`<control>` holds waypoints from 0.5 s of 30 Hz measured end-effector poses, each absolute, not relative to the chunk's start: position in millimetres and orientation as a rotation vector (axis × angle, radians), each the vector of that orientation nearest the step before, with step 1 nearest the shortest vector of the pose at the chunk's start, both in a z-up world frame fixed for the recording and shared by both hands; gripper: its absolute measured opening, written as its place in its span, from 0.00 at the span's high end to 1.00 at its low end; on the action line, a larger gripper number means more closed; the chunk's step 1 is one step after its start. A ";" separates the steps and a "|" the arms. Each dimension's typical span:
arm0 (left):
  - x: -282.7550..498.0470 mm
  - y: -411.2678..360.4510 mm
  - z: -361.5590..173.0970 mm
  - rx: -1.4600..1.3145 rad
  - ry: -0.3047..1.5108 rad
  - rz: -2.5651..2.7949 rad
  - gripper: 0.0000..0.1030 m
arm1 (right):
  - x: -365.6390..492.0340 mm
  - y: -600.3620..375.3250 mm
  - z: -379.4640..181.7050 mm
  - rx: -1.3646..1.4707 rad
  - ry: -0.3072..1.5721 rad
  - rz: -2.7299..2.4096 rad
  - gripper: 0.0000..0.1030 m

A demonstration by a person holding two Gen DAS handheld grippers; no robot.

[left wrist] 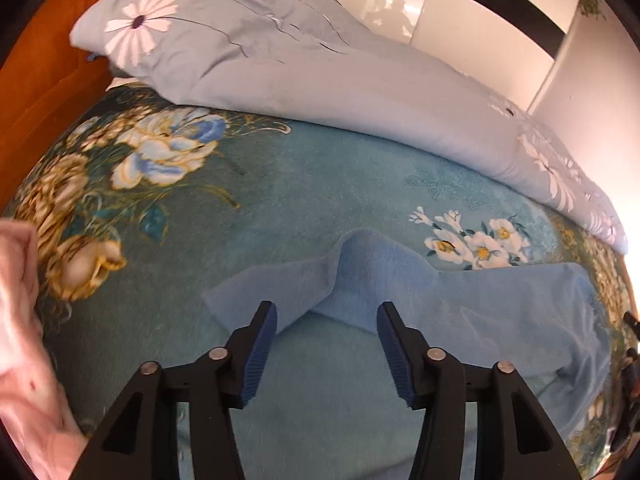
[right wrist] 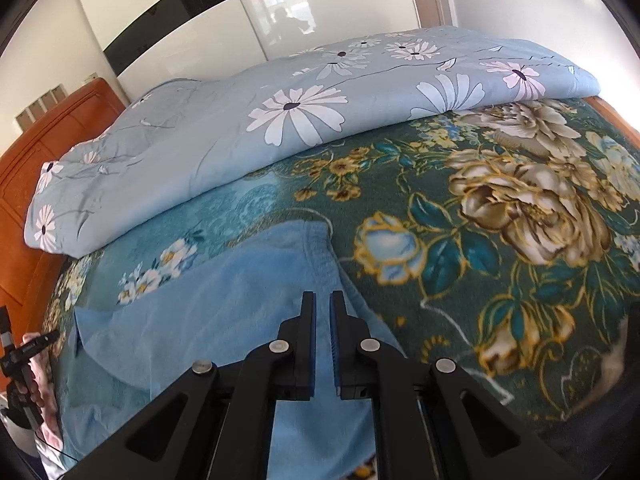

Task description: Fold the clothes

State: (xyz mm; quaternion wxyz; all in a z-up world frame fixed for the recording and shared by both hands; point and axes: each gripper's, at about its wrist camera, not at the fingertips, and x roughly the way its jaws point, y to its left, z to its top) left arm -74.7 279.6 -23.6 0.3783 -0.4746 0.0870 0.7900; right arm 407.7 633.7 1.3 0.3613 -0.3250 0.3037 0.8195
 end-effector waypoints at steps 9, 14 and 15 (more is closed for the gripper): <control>-4.2 133.6 -81.2 -1.377 0.052 2.124 0.36 | 470.5 569.3 -35.4 -0.839 0.887 2.069 0.93; 11.1 131.1 -89.9 -1.354 -0.070 2.074 0.36 | 478.6 578.7 -53.3 -0.820 0.959 1.998 0.93; 9.9 134.1 -89.6 -1.354 -0.110 2.038 0.36 | 477.4 581.3 -55.4 -0.811 0.973 1.991 0.93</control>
